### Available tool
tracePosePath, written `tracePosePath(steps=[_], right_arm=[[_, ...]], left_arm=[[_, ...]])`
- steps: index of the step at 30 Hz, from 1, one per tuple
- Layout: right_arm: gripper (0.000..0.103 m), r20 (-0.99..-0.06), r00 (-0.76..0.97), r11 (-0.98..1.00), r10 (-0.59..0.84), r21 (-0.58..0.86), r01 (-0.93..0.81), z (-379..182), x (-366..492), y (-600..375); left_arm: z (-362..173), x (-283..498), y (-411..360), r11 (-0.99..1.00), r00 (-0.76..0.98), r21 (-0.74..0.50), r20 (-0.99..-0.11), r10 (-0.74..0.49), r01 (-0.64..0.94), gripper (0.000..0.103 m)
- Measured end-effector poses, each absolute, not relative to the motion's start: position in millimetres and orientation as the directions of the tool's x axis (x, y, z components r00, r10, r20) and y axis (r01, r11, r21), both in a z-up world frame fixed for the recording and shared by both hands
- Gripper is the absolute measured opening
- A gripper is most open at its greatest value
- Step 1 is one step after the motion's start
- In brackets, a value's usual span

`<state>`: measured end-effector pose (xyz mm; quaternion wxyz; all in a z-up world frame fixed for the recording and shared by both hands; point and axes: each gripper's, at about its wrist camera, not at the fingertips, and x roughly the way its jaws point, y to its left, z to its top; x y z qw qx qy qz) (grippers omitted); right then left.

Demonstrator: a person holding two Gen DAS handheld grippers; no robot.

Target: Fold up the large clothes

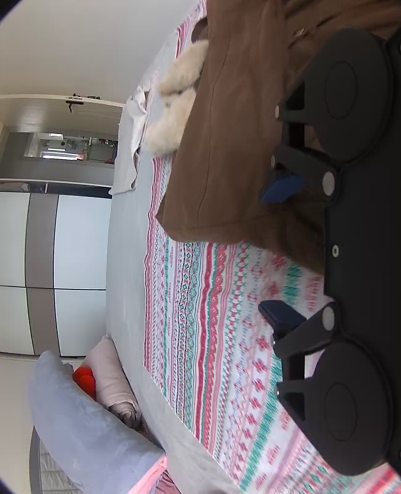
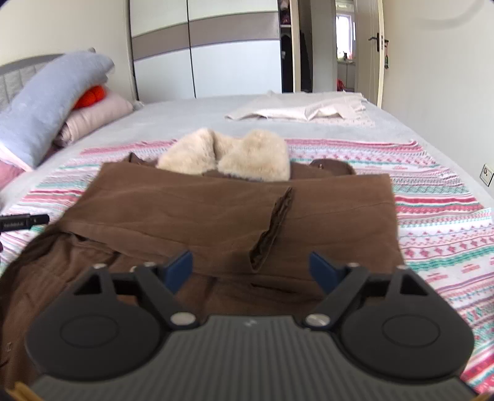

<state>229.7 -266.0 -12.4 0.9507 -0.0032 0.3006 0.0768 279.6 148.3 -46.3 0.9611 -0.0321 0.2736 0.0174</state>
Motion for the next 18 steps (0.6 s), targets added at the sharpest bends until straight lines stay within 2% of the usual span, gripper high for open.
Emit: tracePosePath(steps=[1, 3, 7, 13, 18], right_arm=[[0.092, -0.568, 0.810, 0.987, 0.149, 0.038, -0.155, -8, 222, -268], [0.097, -0.561, 0.814, 0.985, 0.150, 0.019, -0.169, 0, 204, -272], [0.101, -0.547, 0.824, 0.983, 0.146, -0.009, -0.181, 9, 170, -279], [0.103, -0.544, 0.822, 0.985, 0.169, 0.068, -0.158, 19, 124, -299], [0.103, -0.589, 0.790, 0.984, 0.173, 0.070, -0.163, 21, 96, -316]], left_arm=[[-41, 270, 148, 0.997, 0.847, -0.052, -0.531, 0.016, -0.052, 0.083], [-31, 247, 149, 0.997, 0.847, -0.068, -0.532, 0.001, -0.044, 0.091], [-14, 199, 158, 0.995, 0.851, -0.104, -0.523, -0.050, -0.005, 0.100], [-5, 145, 174, 0.992, 0.835, -0.125, -0.545, -0.082, 0.015, 0.103], [-9, 120, 186, 0.988, 0.803, -0.149, -0.583, -0.124, 0.044, 0.103]])
